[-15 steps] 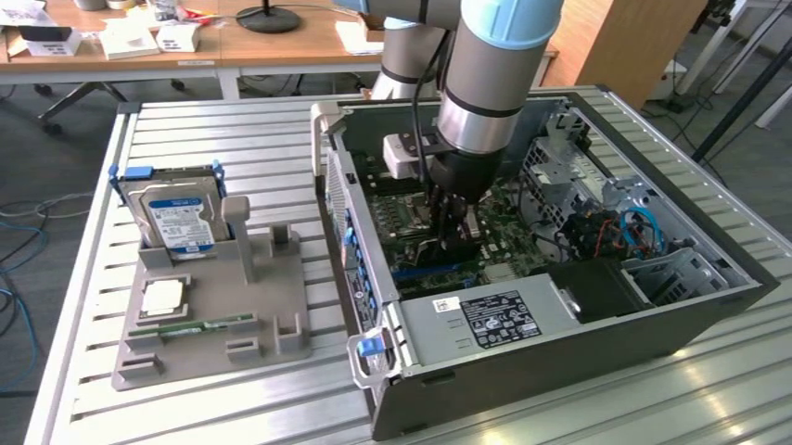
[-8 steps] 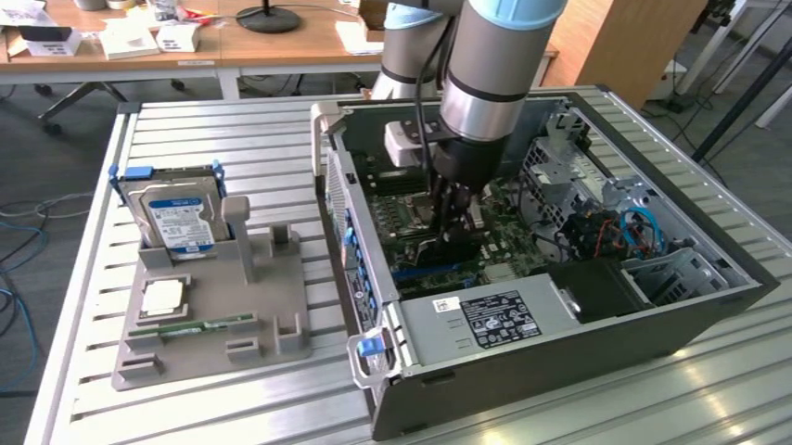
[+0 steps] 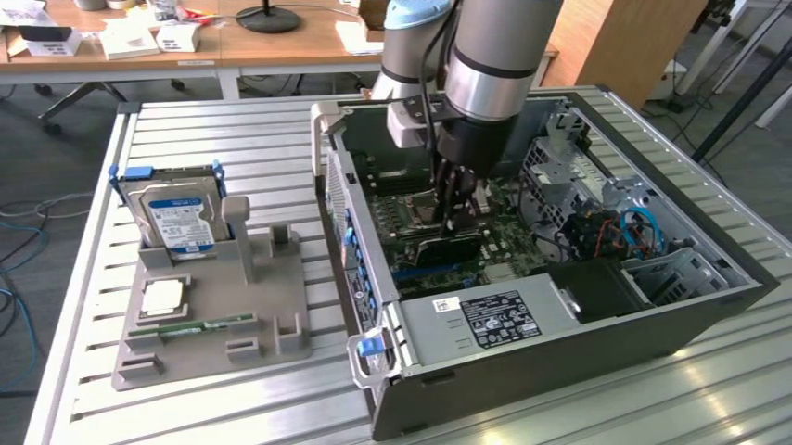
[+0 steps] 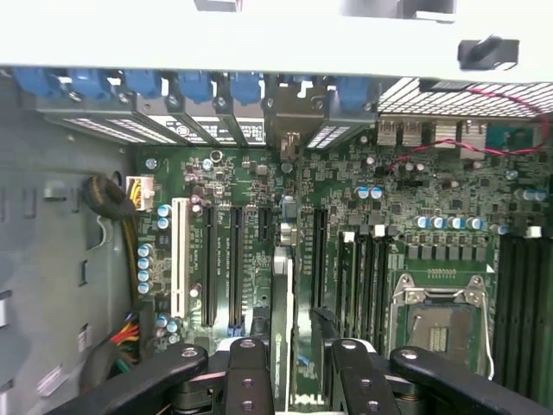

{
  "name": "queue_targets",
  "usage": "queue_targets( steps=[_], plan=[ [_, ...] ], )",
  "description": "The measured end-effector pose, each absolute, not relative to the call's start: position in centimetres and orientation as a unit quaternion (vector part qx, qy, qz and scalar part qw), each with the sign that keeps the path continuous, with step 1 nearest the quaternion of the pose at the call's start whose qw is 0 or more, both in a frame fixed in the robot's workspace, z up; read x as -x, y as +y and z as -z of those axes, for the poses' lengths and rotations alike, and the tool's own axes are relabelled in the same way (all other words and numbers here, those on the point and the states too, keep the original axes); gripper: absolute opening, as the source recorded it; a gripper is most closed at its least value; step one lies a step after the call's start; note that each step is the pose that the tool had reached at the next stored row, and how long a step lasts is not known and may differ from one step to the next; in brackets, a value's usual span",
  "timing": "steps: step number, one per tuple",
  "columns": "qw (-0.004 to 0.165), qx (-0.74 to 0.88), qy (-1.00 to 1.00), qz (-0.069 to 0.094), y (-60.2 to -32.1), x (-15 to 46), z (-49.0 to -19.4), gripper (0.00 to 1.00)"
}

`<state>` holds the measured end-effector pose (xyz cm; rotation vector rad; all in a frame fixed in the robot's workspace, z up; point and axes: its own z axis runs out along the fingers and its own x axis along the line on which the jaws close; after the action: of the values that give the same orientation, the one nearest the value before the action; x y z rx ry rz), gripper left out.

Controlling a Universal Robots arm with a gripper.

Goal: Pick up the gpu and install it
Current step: 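Insert the gpu into the slot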

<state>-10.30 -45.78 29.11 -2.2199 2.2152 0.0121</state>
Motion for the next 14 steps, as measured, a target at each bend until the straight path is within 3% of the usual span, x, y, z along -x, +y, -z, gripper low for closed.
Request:
queue_targets(
  steps=[14],
  plan=[
    [0.003, 0.708, 0.706, -0.004, -45.8, 10.3, -32.4, 0.33]
  ],
)
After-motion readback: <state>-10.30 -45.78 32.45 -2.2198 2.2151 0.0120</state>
